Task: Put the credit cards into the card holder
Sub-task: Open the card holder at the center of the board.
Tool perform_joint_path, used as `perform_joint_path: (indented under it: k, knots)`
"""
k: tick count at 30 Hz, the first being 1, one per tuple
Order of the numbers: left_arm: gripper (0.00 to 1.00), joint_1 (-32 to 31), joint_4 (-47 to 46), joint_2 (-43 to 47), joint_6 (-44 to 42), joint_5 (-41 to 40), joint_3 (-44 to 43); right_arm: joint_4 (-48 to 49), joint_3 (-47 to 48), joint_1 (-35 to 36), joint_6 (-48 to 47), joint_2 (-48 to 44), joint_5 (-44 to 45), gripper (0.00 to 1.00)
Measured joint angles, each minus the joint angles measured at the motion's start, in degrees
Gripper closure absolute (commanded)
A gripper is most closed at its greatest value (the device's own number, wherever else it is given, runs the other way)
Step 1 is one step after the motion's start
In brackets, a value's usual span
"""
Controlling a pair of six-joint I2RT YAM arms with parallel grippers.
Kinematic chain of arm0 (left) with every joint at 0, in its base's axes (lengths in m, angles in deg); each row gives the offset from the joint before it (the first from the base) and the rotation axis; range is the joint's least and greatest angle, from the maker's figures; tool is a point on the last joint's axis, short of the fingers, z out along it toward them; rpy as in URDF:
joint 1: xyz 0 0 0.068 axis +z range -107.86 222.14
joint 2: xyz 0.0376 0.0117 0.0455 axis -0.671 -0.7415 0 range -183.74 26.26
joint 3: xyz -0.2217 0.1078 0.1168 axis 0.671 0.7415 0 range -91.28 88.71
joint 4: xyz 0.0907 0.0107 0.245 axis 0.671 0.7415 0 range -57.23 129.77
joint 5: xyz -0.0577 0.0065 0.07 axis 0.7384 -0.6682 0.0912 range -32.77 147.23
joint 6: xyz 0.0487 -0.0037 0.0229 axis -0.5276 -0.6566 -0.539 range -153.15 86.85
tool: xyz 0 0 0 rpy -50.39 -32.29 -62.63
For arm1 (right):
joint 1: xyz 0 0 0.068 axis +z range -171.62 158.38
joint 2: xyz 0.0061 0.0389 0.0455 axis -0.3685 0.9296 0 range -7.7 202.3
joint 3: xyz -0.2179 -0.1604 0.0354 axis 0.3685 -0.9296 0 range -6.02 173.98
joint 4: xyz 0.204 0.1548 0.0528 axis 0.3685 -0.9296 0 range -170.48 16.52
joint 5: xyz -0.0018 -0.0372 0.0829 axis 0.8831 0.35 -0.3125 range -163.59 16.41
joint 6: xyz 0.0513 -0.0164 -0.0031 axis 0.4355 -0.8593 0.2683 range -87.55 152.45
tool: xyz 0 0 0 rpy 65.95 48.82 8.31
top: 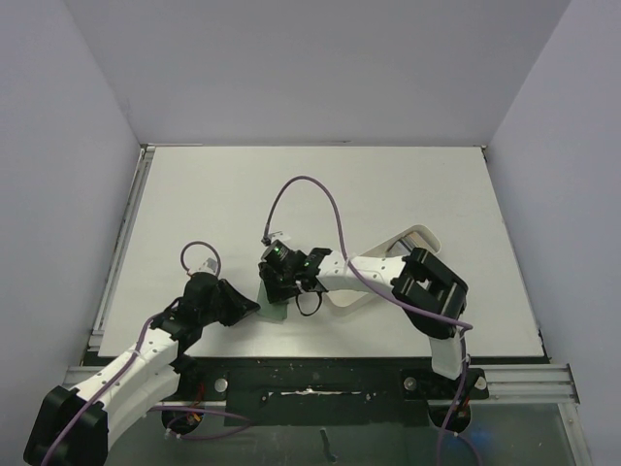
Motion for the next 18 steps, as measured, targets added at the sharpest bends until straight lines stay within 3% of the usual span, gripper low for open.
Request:
perform_joint_path:
  k: [18]
  knots:
    - [1.0,0.0,-1.2,0.0,-0.6,0.2,0.9,-13.8,8.1,1.9,1.4,2.1,8.7,0.65]
